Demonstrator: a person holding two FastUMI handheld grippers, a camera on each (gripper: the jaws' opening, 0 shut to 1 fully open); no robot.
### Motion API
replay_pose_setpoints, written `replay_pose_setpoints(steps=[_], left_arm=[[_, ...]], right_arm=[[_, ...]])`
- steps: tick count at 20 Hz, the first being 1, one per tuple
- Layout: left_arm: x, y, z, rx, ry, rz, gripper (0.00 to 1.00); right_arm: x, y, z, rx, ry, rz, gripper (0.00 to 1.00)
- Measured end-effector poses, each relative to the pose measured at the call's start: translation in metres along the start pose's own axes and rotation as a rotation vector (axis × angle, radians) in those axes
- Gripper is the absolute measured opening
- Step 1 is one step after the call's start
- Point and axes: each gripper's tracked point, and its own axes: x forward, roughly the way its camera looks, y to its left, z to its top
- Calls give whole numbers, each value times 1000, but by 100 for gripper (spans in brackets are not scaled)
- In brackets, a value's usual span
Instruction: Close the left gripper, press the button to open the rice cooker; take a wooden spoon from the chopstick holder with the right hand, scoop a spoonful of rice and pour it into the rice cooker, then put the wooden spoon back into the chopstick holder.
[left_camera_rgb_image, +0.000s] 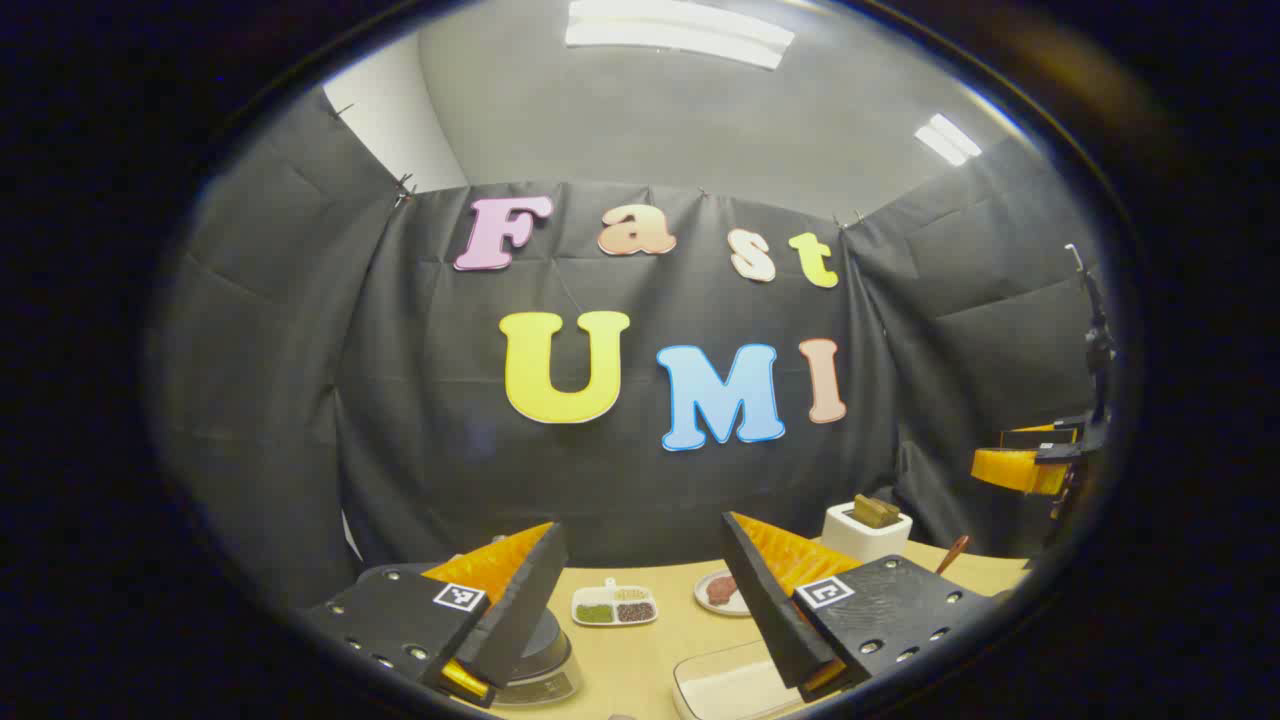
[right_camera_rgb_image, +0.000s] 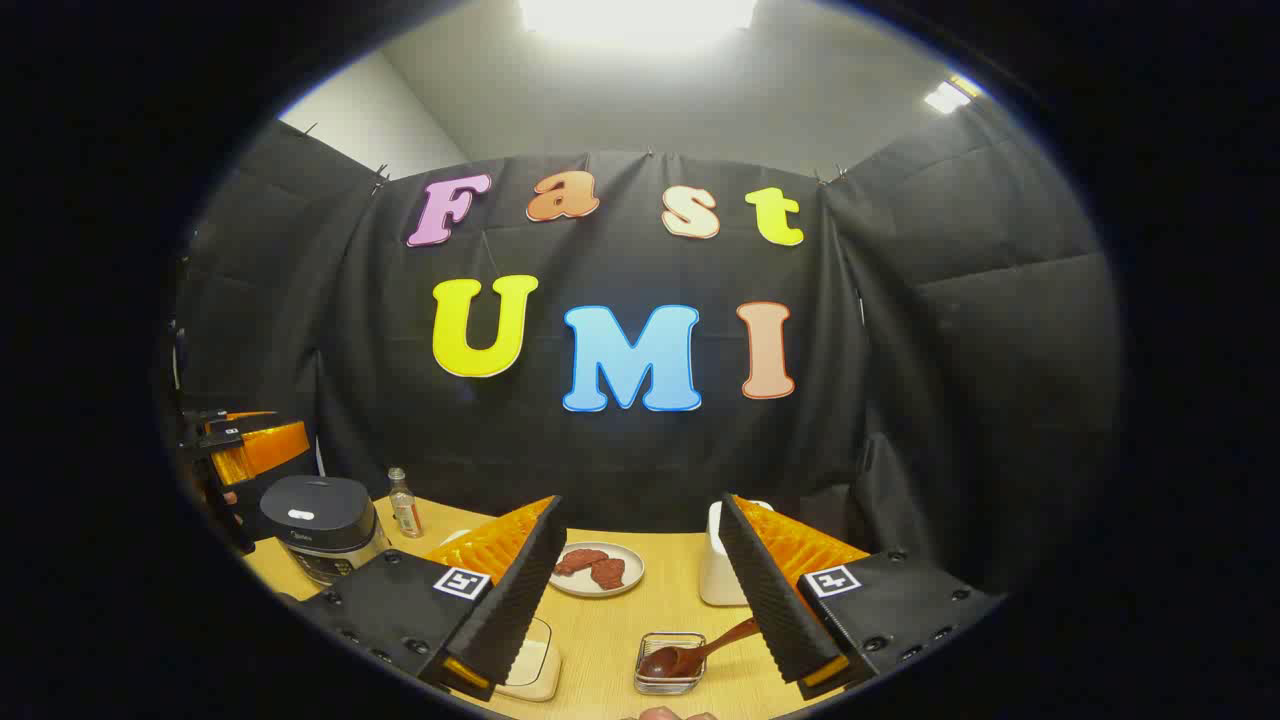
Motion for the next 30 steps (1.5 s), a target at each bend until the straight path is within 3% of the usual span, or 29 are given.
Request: replay_pose_setpoints(steps=[7, 8, 11, 12, 13, 15, 16, 21, 22, 24, 25, 26, 28, 29, 30], left_arm=[[10, 3, -17, 2, 30, 3, 97], [11, 2, -18, 0, 31, 1, 97], [8, 3, -20, -8, 29, -6, 97], [7, 3, -19, -11, 29, -11, 96], [7, 3, -19, -13, 26, -12, 96], [8, 6, -19, -13, 26, -9, 96], [7, 7, -19, -14, 27, -9, 96], [8, 14, -26, -31, 33, -1, 97], [8, 17, -28, -34, 36, 3, 97], [7, 24, -26, -17, 33, 16, 96], [5, 35, -22, -2, 25, 37, 95], [4, 45, -20, 2, 23, 61, 86], [4, 57, -22, -21, 36, 72, 84], [1, 65, -21, -41, 36, 83, 83], [-2, 74, -21, -65, 42, 90, 71]], right_arm=[[13, 1, -9, 25, 16, 1, 98], [14, 3, -9, 27, 17, 6, 93], [16, 6, -9, 18, 14, 13, 93], [16, 7, -9, 15, 13, 15, 98], [16, 9, -10, 12, 14, 19, 93], [16, 11, -11, 11, 13, 24, 93], [15, 11, -12, 9, 16, 24, 98], [16, 11, -13, -2, 19, 14, 98], [15, 12, -12, 4, 18, 18, 93], [17, 15, -11, 14, 14, 24, 93], [17, 16, -12, 17, 12, 26, 93], [17, 18, -12, 16, 13, 30, 93], [17, 21, -15, 6, 18, 40, 93], [19, 22, -17, -3, 23, 43, 98], [19, 22, -18, -14, 28, 45, 98]])
